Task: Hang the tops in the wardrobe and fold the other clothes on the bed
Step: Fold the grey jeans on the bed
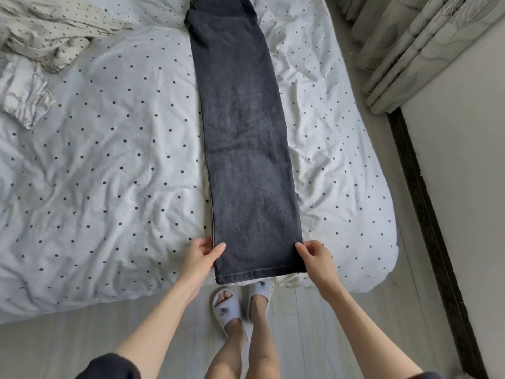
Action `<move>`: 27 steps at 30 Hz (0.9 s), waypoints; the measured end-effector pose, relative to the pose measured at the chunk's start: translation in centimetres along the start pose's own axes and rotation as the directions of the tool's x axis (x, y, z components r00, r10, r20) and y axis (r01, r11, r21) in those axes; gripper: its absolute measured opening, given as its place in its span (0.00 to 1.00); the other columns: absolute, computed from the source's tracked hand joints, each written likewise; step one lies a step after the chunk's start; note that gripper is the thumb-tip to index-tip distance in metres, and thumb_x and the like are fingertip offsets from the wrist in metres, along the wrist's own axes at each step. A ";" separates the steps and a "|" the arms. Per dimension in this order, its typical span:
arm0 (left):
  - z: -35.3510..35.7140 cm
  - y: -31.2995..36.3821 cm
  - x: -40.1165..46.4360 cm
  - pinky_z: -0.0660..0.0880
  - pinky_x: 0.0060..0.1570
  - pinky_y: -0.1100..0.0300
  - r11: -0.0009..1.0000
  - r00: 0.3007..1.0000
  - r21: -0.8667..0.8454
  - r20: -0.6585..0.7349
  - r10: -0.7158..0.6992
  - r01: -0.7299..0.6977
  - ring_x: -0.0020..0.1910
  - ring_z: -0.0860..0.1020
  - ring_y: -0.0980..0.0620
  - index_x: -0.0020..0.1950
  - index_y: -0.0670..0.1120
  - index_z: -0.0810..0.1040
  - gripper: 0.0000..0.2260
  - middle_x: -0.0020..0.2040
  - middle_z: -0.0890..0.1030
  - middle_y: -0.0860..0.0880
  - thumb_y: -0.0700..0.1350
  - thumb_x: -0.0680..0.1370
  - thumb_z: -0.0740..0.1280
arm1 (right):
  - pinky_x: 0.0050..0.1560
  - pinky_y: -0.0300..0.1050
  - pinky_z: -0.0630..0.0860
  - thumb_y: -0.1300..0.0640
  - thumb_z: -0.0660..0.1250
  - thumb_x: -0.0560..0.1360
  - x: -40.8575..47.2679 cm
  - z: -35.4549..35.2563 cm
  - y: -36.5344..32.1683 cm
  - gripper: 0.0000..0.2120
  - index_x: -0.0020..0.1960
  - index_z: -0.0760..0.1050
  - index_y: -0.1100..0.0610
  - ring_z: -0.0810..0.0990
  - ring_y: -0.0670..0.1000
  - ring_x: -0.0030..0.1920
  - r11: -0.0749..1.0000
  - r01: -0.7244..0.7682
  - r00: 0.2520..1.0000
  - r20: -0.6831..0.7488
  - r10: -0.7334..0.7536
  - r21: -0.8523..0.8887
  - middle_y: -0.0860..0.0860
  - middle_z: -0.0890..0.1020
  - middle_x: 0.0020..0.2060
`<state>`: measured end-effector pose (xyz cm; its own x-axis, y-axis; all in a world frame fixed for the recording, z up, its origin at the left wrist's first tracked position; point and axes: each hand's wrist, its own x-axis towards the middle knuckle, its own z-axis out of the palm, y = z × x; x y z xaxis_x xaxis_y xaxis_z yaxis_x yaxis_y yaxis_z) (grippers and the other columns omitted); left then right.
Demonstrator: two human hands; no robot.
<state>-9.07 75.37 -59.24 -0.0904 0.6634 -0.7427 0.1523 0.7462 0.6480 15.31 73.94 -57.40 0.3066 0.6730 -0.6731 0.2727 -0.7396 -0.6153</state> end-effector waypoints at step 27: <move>1.1 11.3 4.9 0.44 0.73 0.49 0.182 0.802 0.894 0.258 0.539 -0.410 0.77 0.48 0.45 0.77 0.49 0.56 0.30 0.78 0.49 0.45 0.43 0.78 0.64 | 0.67 0.49 0.69 0.62 0.68 0.74 6.0 0.6 -14.8 0.20 0.65 0.73 0.61 0.70 0.57 0.68 0.534 0.676 0.705 0.235 -0.669 -0.507 0.57 0.73 0.66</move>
<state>-6.71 86.97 -55.74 0.2632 0.9203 -0.2894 0.9445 -0.1846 0.2717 12.56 88.96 -52.61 -0.1807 0.9706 -0.1588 0.8155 0.0576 -0.5759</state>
